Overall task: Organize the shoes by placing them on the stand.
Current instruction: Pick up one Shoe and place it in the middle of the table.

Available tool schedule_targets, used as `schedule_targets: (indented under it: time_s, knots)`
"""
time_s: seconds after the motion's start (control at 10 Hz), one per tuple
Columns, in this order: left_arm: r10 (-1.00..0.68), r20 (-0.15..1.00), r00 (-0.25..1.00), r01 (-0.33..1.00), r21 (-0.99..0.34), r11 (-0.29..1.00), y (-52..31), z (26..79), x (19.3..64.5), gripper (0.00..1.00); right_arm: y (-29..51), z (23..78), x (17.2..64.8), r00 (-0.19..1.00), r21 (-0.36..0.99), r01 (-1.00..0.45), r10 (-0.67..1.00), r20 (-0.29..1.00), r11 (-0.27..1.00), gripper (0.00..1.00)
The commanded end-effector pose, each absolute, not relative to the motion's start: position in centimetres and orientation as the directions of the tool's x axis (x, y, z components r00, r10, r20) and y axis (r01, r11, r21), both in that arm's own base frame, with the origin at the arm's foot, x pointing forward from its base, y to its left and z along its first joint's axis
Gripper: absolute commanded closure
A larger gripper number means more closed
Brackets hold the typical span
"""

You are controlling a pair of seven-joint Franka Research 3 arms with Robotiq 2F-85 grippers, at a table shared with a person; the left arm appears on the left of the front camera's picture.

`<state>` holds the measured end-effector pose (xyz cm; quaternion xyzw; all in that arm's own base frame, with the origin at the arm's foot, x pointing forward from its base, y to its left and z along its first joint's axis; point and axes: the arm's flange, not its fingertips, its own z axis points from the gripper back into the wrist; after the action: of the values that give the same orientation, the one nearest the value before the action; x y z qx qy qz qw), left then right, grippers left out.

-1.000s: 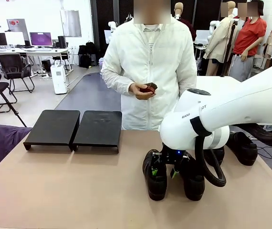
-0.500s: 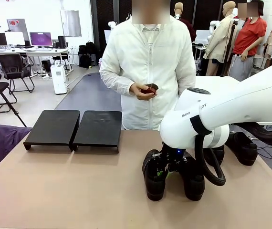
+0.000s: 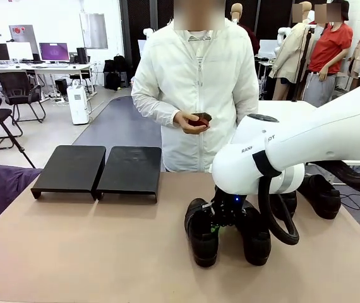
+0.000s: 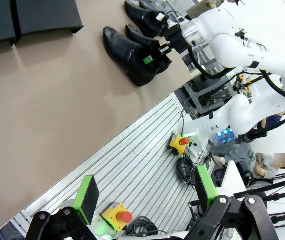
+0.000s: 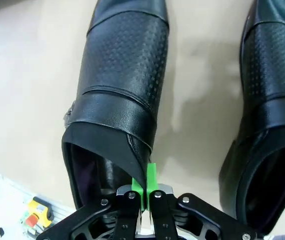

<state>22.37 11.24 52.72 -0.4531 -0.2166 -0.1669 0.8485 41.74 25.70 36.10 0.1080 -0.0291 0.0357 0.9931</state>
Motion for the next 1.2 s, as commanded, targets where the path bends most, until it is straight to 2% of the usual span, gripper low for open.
schedule_targets:
  time_s: [0.0, 0.2, 0.4, 0.6, 0.8, 1.1]
  knots:
    - [-0.087, 0.537, 0.839, 0.499, -0.695, 0.518, 11.3, 52.8, 22.3, 0.00, 26.9, 41.2, 39.2, 0.997, 0.243, -0.055, 0.041, 0.062, 0.968, 1.00]
    - [-0.087, 0.537, 0.839, 0.499, -0.695, 0.518, 11.3, 52.8, 22.3, 0.00, 30.8, 44.0, 36.9, 0.986, 0.290, -0.161, 0.138, 0.098, 0.943, 1.00]
    - [-0.087, 0.537, 0.839, 0.499, -0.695, 0.518, 11.3, 52.8, 22.3, 0.00, 35.7, 44.0, 36.1, 0.977, 0.349, -0.212, 0.199, 0.073, 0.913, 1.00]
    - [-0.087, 0.537, 0.839, 0.499, -0.695, 0.518, 11.3, 52.8, 22.3, 0.00, 39.5, 42.4, 35.5, 0.968, 0.322, -0.248, 0.246, 0.049, 0.914, 1.00]
    - [-0.087, 0.537, 0.839, 0.499, -0.695, 0.518, 11.3, 52.8, 22.3, 0.00, 40.6, 40.3, 35.7, 0.976, 0.278, -0.218, 0.214, 0.043, 0.935, 1.00]
    - [-0.087, 0.537, 0.839, 0.499, -0.695, 0.518, 11.3, 52.8, 22.3, 0.00, 41.7, 37.2, 36.3, 0.977, 0.188, -0.194, 0.171, 0.129, 0.963, 1.00]
